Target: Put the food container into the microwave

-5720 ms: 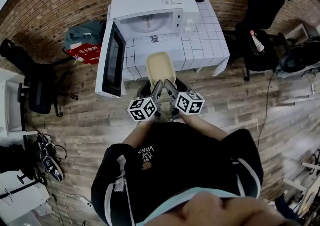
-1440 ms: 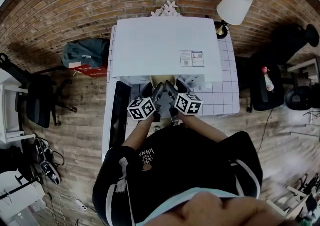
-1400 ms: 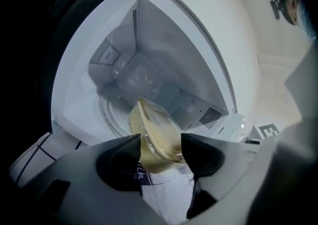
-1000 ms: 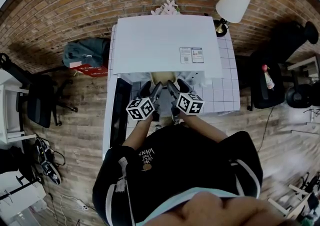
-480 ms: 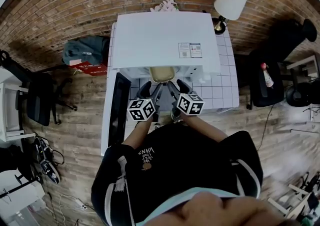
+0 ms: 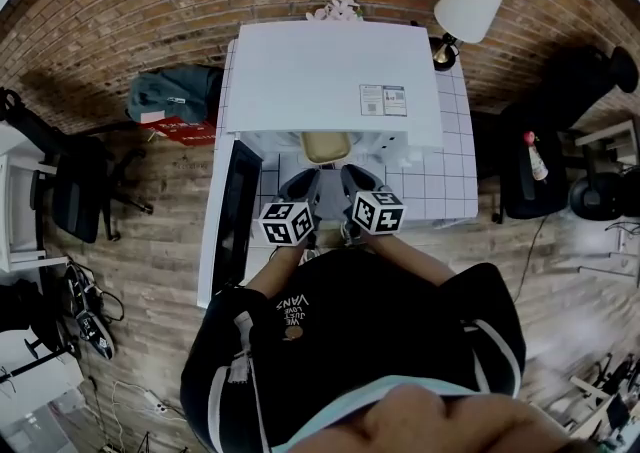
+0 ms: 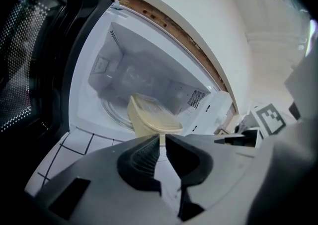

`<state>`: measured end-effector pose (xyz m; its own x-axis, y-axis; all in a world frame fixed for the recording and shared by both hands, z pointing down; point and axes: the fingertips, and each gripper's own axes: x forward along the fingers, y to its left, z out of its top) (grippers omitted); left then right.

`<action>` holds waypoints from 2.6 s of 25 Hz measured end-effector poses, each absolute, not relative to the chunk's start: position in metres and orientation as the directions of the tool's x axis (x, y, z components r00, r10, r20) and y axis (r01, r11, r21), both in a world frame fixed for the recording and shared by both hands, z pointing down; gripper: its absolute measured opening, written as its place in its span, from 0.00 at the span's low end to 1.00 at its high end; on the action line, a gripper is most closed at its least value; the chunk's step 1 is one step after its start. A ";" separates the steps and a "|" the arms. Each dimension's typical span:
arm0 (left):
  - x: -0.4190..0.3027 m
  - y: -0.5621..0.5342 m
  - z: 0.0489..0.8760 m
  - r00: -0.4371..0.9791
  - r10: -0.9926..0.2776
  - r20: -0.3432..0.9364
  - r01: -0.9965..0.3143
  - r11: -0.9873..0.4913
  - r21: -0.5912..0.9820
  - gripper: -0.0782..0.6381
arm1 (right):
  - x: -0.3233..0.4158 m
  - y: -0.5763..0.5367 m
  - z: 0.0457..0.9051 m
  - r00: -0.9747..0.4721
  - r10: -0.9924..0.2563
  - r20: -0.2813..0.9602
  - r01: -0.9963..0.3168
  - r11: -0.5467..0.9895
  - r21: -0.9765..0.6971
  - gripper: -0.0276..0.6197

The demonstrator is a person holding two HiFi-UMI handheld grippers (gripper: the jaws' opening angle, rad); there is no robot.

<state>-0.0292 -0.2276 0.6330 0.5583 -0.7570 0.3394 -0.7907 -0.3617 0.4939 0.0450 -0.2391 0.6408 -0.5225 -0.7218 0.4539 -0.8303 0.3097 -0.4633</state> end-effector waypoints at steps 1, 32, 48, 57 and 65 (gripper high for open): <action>-0.029 -0.227 0.632 0.556 -0.758 0.340 -0.795 -0.365 0.485 0.16 | 0.044 -0.239 0.641 -0.525 -0.719 0.456 -0.830 0.312 -0.463 0.07; -0.039 -0.278 0.631 0.514 -0.797 0.316 -0.811 -0.333 0.481 0.13 | 0.025 -0.287 0.638 -0.546 -0.710 0.444 -0.817 0.337 -0.467 0.05; -0.046 -0.298 0.636 0.505 -0.792 0.342 -0.823 -0.324 0.467 0.13 | 0.022 -0.309 0.641 -0.543 -0.707 0.453 -0.821 0.335 -0.462 0.05; -0.046 -0.298 0.634 0.509 -0.791 0.339 -0.820 -0.326 0.470 0.13 | 0.022 -0.311 0.639 -0.543 -0.711 0.447 -0.819 0.332 -0.468 0.05; -0.048 -0.288 0.627 0.516 -0.792 0.327 -0.816 -0.338 0.468 0.13 | 0.024 -0.302 0.632 -0.529 -0.737 0.420 -0.821 0.320 -0.473 0.05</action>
